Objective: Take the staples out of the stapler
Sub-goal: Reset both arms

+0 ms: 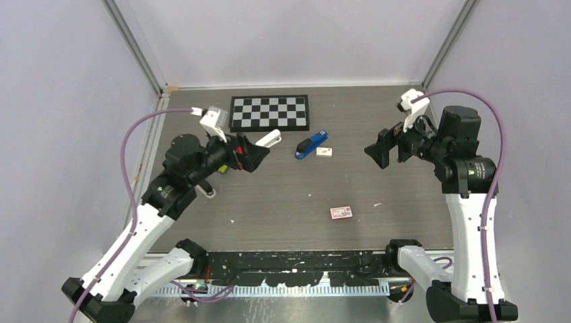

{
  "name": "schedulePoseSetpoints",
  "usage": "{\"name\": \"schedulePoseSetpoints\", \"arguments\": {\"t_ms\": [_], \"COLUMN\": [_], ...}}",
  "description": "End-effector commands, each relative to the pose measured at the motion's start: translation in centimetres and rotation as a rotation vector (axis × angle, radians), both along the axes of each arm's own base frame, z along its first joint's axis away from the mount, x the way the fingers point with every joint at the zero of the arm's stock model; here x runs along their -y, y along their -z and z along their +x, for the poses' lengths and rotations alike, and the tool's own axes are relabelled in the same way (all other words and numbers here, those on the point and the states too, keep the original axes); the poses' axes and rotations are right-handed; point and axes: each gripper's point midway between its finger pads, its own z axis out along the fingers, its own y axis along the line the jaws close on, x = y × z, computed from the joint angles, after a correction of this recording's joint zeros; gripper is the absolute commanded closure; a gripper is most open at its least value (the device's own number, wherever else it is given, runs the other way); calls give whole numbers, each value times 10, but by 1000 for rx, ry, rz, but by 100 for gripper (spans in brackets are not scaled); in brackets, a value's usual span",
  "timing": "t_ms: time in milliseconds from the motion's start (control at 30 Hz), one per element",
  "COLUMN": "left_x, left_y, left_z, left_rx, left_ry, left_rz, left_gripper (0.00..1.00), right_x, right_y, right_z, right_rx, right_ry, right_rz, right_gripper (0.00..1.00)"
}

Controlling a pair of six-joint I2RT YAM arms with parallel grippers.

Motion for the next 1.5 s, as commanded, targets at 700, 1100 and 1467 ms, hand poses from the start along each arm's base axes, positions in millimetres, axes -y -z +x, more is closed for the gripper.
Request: {"name": "schedulePoseSetpoints", "arguments": {"t_ms": [700, 1100, 1467], "left_x": [-54, -65, -66], "left_y": [-33, -28, -28], "left_z": [-64, -74, -76], "left_rx": [105, 115, 113], "left_ry": [9, -23, -23], "left_rz": [125, 120, 111], "left_gripper": [0, 0, 0], "right_x": [-18, -14, -13], "right_y": [-72, -73, -77], "right_z": [-30, -32, -36], "right_rx": [38, 61, 82], "right_ry": [159, 190, 188], "right_rz": [422, 436, 416], "right_gripper": [1, 0, 0]}}
